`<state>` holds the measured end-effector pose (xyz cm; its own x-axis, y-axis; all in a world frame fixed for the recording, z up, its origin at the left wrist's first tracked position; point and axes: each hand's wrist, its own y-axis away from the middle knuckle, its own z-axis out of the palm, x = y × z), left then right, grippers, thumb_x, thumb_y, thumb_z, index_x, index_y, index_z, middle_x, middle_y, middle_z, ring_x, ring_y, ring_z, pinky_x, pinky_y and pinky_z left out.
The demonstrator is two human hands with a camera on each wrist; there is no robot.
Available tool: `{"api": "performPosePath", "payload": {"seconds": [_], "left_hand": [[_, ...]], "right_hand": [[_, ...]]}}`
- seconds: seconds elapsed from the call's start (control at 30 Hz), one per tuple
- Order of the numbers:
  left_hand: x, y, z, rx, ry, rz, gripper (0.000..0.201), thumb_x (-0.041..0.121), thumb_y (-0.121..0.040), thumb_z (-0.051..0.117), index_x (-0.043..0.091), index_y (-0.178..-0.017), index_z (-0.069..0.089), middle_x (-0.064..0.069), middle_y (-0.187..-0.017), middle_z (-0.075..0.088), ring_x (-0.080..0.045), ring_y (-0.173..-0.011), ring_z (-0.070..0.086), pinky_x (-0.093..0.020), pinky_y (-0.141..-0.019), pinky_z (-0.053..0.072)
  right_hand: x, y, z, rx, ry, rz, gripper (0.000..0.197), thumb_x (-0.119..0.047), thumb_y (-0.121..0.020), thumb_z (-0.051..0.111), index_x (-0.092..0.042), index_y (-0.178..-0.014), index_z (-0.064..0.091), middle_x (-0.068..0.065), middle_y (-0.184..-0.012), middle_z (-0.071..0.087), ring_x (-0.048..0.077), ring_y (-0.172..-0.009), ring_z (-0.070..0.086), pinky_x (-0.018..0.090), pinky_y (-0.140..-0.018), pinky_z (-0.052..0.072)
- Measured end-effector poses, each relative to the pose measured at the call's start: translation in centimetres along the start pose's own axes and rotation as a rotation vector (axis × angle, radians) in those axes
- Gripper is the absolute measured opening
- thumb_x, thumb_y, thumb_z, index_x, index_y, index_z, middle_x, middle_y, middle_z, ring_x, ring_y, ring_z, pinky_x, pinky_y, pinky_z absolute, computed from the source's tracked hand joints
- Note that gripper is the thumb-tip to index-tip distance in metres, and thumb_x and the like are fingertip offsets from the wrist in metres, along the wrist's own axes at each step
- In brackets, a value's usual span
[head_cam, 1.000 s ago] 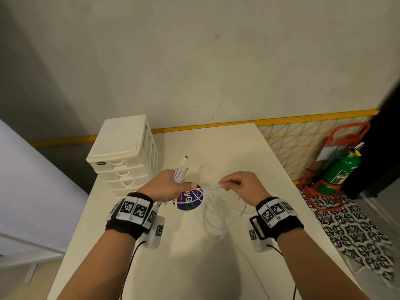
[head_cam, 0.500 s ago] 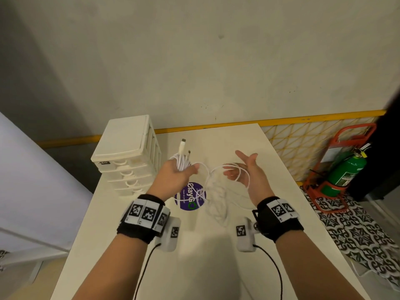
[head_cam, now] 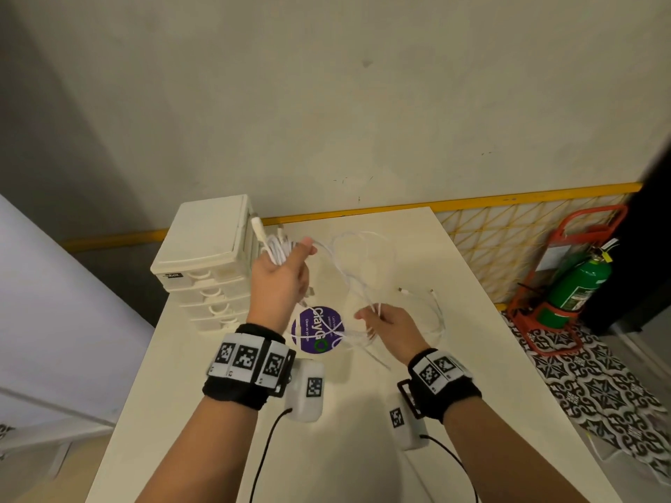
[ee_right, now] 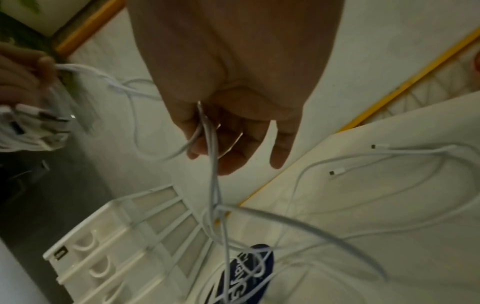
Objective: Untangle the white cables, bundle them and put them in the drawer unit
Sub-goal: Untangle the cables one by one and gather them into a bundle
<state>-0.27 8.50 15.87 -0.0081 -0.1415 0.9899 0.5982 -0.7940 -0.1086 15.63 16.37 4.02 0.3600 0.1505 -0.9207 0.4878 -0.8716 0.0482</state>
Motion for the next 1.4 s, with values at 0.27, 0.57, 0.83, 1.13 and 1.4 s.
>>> {"api": "performPosePath", "payload": {"seconds": [0.27, 0.57, 0.83, 1.13, 1.4], "left_hand": [[-2.1, 0.0, -3.8, 0.236, 0.006, -0.060, 0.021, 0.020, -0.090, 0.059, 0.014, -0.071, 0.062, 0.006, -0.041, 0.041, -0.010, -0.035, 0.033, -0.018, -0.038, 0.028], [-5.9, 1.1, -3.0, 0.009, -0.204, -0.220, 0.047, 0.041, -0.084, 0.067, -0.006, -0.088, 0.063, 0.001, -0.041, 0.039, -0.012, -0.033, 0.034, -0.020, -0.037, 0.031], [-5.6, 1.1, -2.0, -0.137, 0.088, -0.246, 0.021, 0.009, -0.092, 0.050, 0.007, -0.075, 0.062, 0.003, -0.033, 0.031, -0.011, -0.028, 0.026, -0.022, -0.035, 0.023], [-5.2, 1.7, -1.5, -0.307, 0.008, -0.228, 0.068, 0.057, -0.075, 0.063, -0.010, -0.086, 0.064, -0.003, -0.038, 0.031, -0.016, -0.033, 0.030, -0.024, -0.040, 0.031], [-5.7, 1.7, -0.3, -0.334, -0.231, -0.251, 0.052, 0.033, -0.079, 0.073, 0.008, -0.041, 0.047, -0.008, -0.035, 0.039, -0.019, -0.036, 0.037, -0.025, -0.047, 0.039]], "right_hand": [[-0.4, -1.4, -2.8, 0.097, 0.378, 0.008, 0.036, -0.039, -0.090, 0.054, -0.009, -0.072, 0.062, 0.004, -0.074, 0.063, 0.022, -0.072, 0.057, 0.033, -0.068, 0.040], [-6.8, -0.1, -2.1, -0.109, -0.286, -0.012, 0.027, -0.026, -0.095, 0.049, -0.012, -0.073, 0.057, -0.006, -0.046, 0.033, 0.008, -0.036, 0.034, 0.034, -0.054, 0.051], [-7.0, 0.2, 0.5, -0.209, -0.223, -0.059, 0.018, -0.024, -0.093, 0.051, -0.022, -0.077, 0.058, -0.013, -0.045, 0.037, 0.007, -0.042, 0.037, 0.028, -0.047, 0.040], [-5.1, -0.1, 0.6, -0.132, 0.053, -0.072, 0.022, -0.025, -0.097, 0.043, -0.007, -0.089, 0.054, -0.006, -0.064, 0.043, 0.008, -0.057, 0.040, 0.028, -0.062, 0.034], [-5.1, 1.3, 1.5, -0.411, 0.172, -0.119, 0.023, -0.019, -0.100, 0.032, -0.023, -0.113, 0.051, -0.018, -0.075, 0.044, -0.005, -0.060, 0.041, 0.011, -0.059, 0.032]]}}
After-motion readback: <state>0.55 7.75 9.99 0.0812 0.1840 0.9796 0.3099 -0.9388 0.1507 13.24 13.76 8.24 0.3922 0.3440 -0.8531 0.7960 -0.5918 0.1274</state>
